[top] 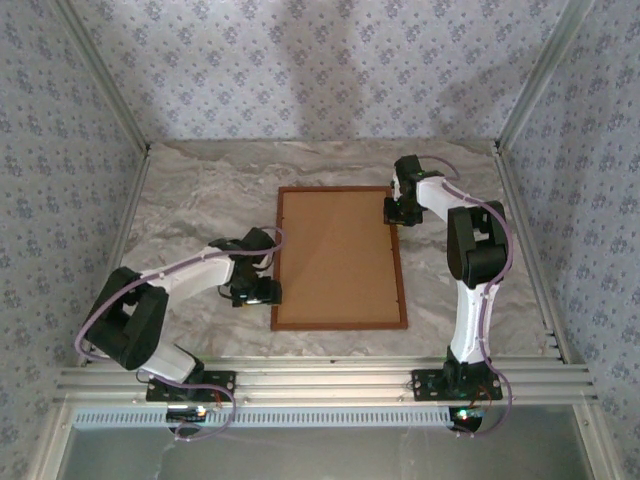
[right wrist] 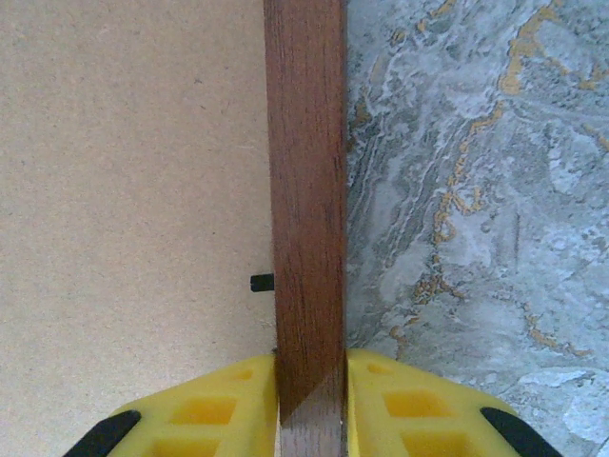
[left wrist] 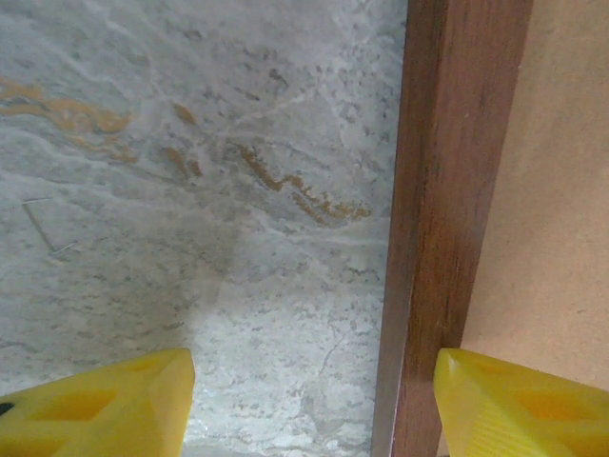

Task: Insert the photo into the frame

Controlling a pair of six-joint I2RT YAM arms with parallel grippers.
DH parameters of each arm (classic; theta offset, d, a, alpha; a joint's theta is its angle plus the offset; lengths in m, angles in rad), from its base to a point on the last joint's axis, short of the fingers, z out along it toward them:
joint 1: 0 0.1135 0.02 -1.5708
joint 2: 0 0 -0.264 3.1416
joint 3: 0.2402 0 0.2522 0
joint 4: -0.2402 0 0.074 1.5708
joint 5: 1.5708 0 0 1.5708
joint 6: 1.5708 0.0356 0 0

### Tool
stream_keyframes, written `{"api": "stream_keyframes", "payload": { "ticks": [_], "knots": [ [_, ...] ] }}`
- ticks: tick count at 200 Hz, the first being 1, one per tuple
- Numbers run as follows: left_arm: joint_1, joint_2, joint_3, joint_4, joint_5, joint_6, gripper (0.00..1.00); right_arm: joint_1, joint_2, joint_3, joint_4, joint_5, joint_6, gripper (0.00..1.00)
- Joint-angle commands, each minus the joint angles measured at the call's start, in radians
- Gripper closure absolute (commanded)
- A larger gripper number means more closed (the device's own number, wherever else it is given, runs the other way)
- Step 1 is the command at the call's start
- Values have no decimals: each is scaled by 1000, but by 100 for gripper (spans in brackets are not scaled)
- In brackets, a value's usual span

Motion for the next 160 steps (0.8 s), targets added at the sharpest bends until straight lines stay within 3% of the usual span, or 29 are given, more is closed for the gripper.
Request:
{"api": "stream_keyframes", "payload": {
  "ticks": [1, 57, 116, 160],
  "knots": [
    [-10, 24, -4, 29, -6, -8, 32, 6, -21, -19, -40, -32, -15, 75],
    [-23, 55, -16, 40, -16, -16, 32, 5, -23, -18, -37, -37, -14, 75],
    [-154, 157, -24, 51, -114, -81, 33, 5, -19, -21, -35, -40, -13, 75],
    [-188, 254, 35, 16, -144, -65, 35, 6, -19, -22, -32, -40, -11, 75]
  ]
}}
